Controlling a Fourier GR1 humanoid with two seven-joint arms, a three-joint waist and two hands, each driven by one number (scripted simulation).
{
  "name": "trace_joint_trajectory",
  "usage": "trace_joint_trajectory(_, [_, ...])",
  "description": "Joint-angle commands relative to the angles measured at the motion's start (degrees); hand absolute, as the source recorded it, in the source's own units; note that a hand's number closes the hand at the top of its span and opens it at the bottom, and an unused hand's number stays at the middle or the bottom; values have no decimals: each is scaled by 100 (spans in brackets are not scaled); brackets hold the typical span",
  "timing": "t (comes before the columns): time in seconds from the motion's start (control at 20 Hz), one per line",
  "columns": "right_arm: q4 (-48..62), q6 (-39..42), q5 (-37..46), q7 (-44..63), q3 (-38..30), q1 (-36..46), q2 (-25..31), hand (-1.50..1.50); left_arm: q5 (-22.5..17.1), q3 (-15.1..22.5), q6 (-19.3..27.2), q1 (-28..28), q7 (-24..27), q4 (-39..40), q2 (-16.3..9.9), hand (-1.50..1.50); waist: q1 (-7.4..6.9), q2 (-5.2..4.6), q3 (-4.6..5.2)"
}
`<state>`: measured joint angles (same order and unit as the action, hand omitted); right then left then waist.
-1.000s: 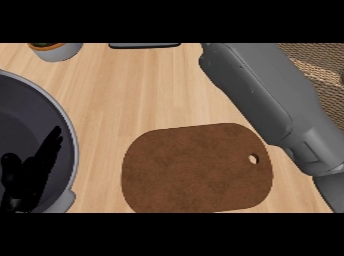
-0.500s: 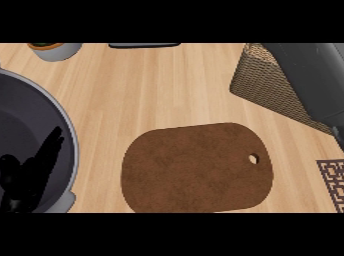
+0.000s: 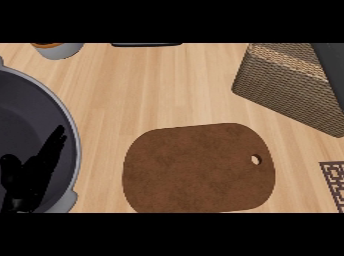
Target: Pick the eggplant from the cutting board and place it in the basket
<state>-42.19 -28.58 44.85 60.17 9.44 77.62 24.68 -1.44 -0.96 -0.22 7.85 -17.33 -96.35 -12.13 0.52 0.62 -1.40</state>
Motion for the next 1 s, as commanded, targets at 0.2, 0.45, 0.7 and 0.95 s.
trace_joint_trajectory(0.2, [169, -225, -312, -272, -454, -472, 199, 150, -162, -68, -140, 369, -113, 839, 69, 0, -84, -108, 146])
trace_joint_trajectory(0.45, [-14, -723, -921, -860, -1107, -859, 294, 150, -54, 29, -44, 252, -139, 837, 119, 0, -74, -122, 137])
trace_joint_trajectory(0.7, [-162, -1035, -1166, -1601, -1271, -1666, 169, 150, 35, 117, 31, 387, 21, 911, 249, 0, -46, -126, 135])
trace_joint_trajectory(0.95, [-109, -1098, -1282, -1913, -1383, -1862, 105, 150, -31, 115, -11, 164, -211, 905, 233, 0, -57, -123, 139])
